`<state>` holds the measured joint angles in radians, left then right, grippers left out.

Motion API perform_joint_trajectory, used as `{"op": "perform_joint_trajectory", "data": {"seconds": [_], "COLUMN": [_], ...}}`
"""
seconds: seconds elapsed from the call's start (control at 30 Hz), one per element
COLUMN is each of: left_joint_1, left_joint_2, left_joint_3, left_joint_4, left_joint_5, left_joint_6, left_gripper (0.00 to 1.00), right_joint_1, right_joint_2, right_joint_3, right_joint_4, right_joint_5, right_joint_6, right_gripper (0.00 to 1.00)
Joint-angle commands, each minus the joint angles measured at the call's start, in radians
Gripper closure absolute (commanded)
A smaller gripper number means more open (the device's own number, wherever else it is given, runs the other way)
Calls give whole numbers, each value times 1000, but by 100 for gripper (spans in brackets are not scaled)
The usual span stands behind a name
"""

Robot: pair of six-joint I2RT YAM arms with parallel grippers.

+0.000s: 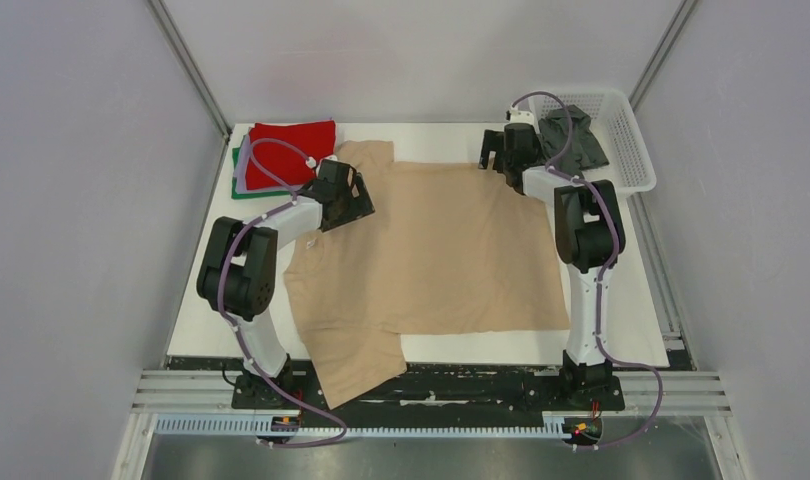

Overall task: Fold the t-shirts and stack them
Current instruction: Flatten out the tshirt

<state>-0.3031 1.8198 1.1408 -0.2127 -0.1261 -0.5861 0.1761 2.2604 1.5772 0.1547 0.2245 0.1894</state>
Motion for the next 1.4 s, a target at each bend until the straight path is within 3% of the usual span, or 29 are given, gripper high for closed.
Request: {"op": "perform_joint_trajectory", "data": {"seconds": [0.0,0.23,0.47,0.57,0.87,1.17,1.37], "left_joint_1": [-3,-26,-30,-29,-31,-34,-34], "left_joint_2": [-35,-81,12,78,223,362,504], "left_joint_3": [56,66,131,176,290,466,689], "left_joint_4": [31,-16,-63,-68,-83,-170,-284], "left_joint_5": [17,-7,-63,-49,-20,-12,-15], "left_joint_6": [-7,-14,-23,-27,-47,-33,-32], "left_gripper": [0,0,0,0,0,0,0], "right_joint_1": [-2,78,159,206,195,116,104], "right_joint_2": [-106,-330,-478,-488,-442,-419,-423], "right_joint_3": [8,-286,-506,-552,-633,-667,-661], "right_joint_4": [-2,57,61,-11,-91,-95,-86], "right_joint_5": [-98,-177,-152,-70,72,65,52], "right_joint_6": [-67,-136,6,-11,39,67,59], "right_gripper": [2,2,2,2,2,2,2]}}
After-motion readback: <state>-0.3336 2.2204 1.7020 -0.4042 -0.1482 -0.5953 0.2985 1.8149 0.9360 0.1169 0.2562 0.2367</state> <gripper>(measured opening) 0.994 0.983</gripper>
